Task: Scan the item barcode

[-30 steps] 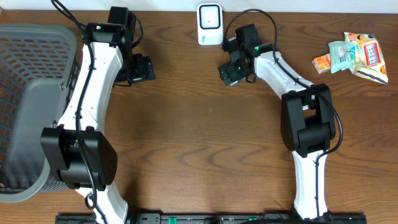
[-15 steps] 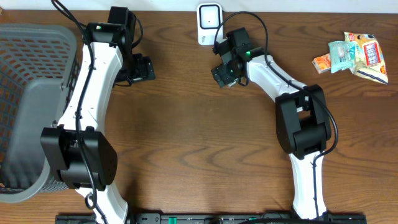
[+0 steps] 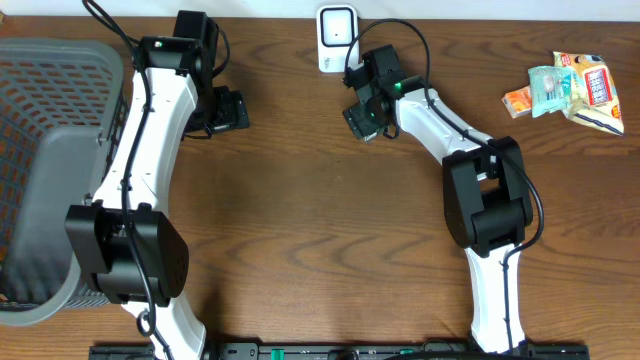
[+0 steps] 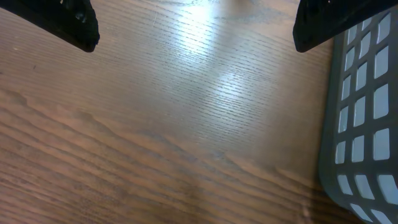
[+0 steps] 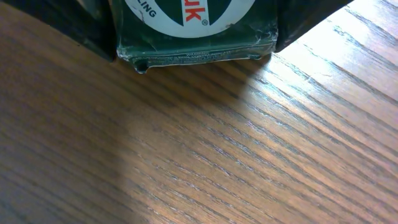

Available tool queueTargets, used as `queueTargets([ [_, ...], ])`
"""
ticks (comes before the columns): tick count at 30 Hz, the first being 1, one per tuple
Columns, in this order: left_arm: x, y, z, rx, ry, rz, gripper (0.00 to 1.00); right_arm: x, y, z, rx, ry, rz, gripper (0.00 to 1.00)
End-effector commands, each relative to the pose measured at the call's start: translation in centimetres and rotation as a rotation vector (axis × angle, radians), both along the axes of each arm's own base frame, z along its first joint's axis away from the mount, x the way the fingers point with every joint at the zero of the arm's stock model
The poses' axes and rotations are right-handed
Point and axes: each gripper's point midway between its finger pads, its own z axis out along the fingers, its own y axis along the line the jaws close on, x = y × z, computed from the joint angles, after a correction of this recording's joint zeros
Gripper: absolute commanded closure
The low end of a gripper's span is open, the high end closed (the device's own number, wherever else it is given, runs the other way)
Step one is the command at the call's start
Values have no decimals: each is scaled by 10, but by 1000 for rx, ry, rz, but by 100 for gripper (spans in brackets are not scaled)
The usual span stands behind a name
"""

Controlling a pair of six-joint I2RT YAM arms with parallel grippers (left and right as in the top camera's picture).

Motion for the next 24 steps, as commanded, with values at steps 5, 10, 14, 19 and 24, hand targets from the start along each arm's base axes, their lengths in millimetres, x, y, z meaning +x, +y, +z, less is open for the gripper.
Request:
queueTargets([
  [5, -3, 4, -2, 16, 11, -12, 2, -7, -4, -5, -11, 22, -39, 35],
  [10, -3, 4, -2, 16, 12, -12, 2, -6, -3, -1, 5, 24, -67, 36],
  [14, -3, 4, -2, 16, 12, -12, 2, -3, -2, 7, 36, 19, -121, 39],
  [19, -3, 4, -2, 16, 11, -12, 2, -9, 18, 26, 180, 80, -106, 39],
  [24, -3, 4, -2, 16, 12, -12, 2, -21, 44, 56, 404, 160, -34, 43],
])
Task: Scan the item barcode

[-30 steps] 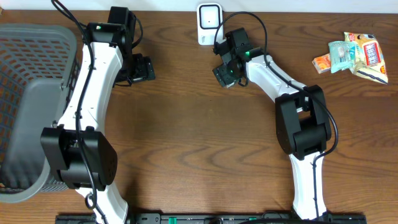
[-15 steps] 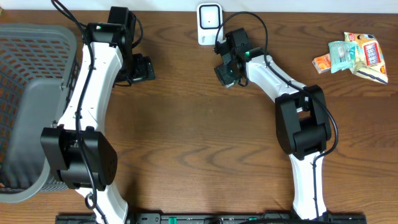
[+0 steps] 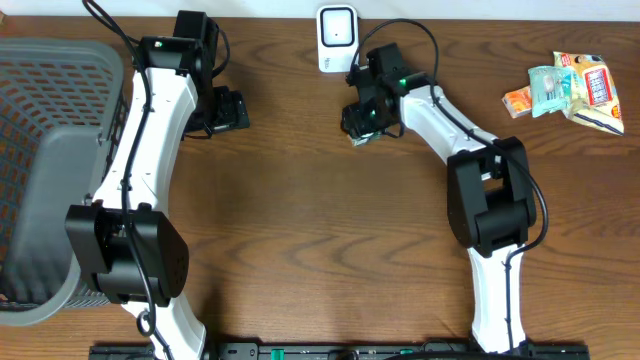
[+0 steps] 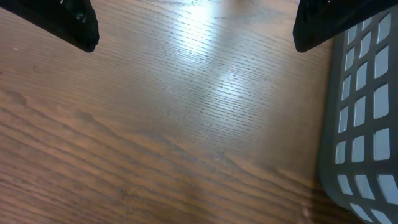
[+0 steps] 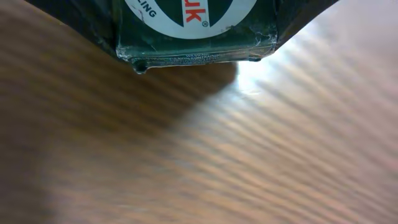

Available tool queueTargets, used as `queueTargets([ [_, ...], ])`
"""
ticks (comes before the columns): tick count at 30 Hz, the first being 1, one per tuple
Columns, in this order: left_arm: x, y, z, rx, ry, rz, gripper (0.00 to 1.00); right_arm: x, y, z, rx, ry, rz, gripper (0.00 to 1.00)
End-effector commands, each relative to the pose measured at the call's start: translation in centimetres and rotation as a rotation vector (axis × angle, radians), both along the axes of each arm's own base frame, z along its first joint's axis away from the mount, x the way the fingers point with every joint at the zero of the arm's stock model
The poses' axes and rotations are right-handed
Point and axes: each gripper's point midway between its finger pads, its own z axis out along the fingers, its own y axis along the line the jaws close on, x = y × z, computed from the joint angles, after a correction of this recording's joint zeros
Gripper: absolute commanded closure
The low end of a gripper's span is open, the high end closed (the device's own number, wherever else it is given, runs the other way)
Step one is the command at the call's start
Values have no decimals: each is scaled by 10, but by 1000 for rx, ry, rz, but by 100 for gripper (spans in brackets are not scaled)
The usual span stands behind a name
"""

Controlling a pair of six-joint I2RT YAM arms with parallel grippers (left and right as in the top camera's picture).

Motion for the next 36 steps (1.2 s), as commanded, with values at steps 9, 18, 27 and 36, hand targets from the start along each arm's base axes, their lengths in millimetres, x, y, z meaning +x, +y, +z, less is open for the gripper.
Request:
queueTargets([
  [9, -3, 3, -2, 16, 12, -12, 2, -14, 35, 87, 548, 171, 2, 43],
  [18, -3, 4, -2, 16, 12, -12, 2, -18, 31, 166, 1006, 292, 132, 40],
  [27, -3, 3, -2, 16, 12, -12, 2, -11, 38, 205, 1114, 195, 286, 39],
  [36, -3, 3, -2, 16, 12, -12, 2, -10, 48, 212, 1111, 151, 318, 37],
])
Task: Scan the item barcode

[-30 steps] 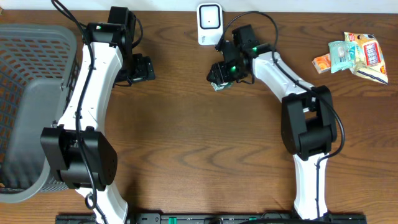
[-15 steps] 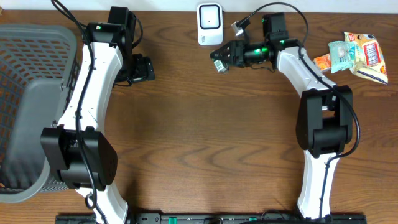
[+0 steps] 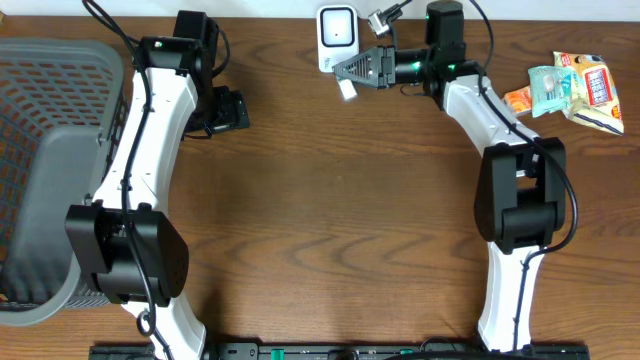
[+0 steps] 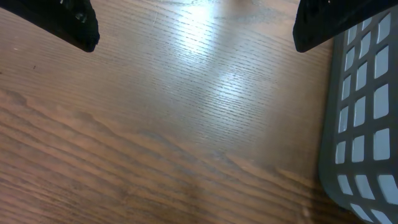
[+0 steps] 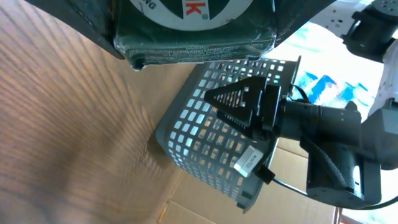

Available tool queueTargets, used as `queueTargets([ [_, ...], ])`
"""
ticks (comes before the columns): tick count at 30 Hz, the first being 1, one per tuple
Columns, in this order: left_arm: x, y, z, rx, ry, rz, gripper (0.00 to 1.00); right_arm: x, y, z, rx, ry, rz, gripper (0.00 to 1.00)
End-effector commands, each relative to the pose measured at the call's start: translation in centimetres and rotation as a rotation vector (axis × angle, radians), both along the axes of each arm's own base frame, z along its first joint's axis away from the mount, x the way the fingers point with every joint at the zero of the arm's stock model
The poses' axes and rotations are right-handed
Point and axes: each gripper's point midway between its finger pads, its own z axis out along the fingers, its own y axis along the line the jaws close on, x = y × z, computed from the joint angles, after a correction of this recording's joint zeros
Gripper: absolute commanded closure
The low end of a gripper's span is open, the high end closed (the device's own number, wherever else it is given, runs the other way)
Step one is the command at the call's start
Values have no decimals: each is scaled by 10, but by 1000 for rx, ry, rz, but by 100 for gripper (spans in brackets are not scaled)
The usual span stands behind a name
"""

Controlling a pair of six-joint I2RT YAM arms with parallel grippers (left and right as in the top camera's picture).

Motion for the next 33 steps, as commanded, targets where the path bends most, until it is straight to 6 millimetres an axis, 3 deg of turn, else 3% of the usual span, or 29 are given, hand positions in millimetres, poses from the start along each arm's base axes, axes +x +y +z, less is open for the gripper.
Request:
queueTargets([
  [1, -3, 4, -2, 16, 11, -12, 2, -10, 7, 29, 25, -28, 40, 37],
  [13, -3, 3, -2, 16, 11, -12, 2, -18, 22, 28, 24, -29, 68, 37],
  [23, -3, 4, -2, 16, 12, -12, 2, -10, 22, 23, -3, -39, 22, 38],
  [28, -3, 3, -2, 16, 12, -12, 2, 13, 17, -6, -138, -14, -143, 37],
  [33, -3, 4, -2, 16, 11, -12, 2, 36, -2, -64, -439, 38, -379, 32],
])
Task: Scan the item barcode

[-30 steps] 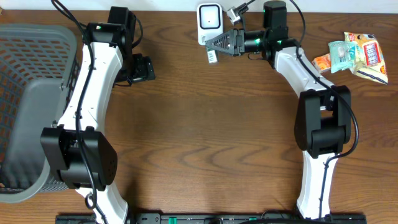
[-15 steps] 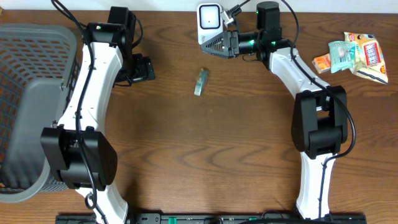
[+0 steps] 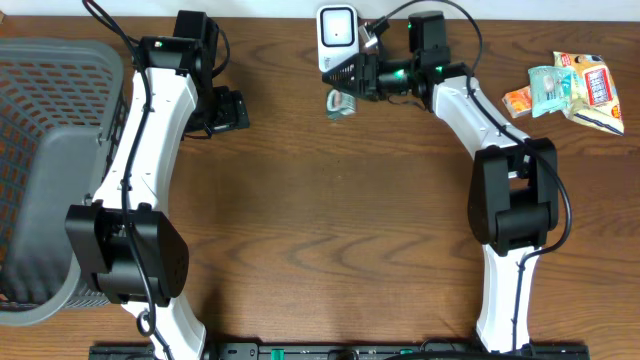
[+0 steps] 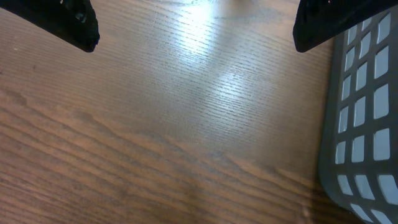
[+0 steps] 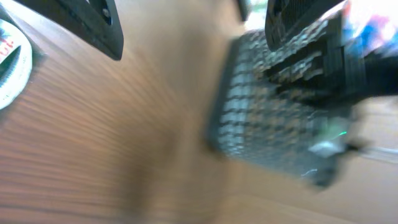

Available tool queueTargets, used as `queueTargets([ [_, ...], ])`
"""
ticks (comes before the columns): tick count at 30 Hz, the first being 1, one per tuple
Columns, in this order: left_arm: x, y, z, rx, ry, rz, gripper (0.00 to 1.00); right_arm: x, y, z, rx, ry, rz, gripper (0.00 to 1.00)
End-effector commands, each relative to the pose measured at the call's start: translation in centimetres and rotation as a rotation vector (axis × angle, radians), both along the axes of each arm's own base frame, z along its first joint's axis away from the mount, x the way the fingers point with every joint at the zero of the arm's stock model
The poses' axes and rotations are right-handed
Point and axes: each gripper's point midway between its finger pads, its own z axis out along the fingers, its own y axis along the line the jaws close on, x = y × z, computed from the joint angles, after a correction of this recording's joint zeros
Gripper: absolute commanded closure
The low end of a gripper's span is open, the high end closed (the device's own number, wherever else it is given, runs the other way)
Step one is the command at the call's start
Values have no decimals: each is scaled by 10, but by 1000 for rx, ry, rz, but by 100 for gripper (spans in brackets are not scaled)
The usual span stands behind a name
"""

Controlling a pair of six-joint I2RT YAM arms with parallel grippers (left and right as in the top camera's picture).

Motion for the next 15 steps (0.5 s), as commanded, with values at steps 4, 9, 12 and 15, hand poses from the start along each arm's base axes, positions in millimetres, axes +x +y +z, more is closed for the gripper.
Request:
queueTargets([
  [4, -3, 4, -2, 16, 12, -12, 2, 37, -27, -32, -408, -145, -266, 30],
  [9, -3, 4, -2, 16, 12, -12, 2, 52, -49, -45, -577, -175, -405, 28],
  [12, -3, 4, -2, 16, 12, -12, 2, 55, -57, -50, -644, -181, -451, 27],
  [15, -3, 4, -2, 16, 12, -12, 2, 58, -64, -55, -724, -202, -503, 24],
])
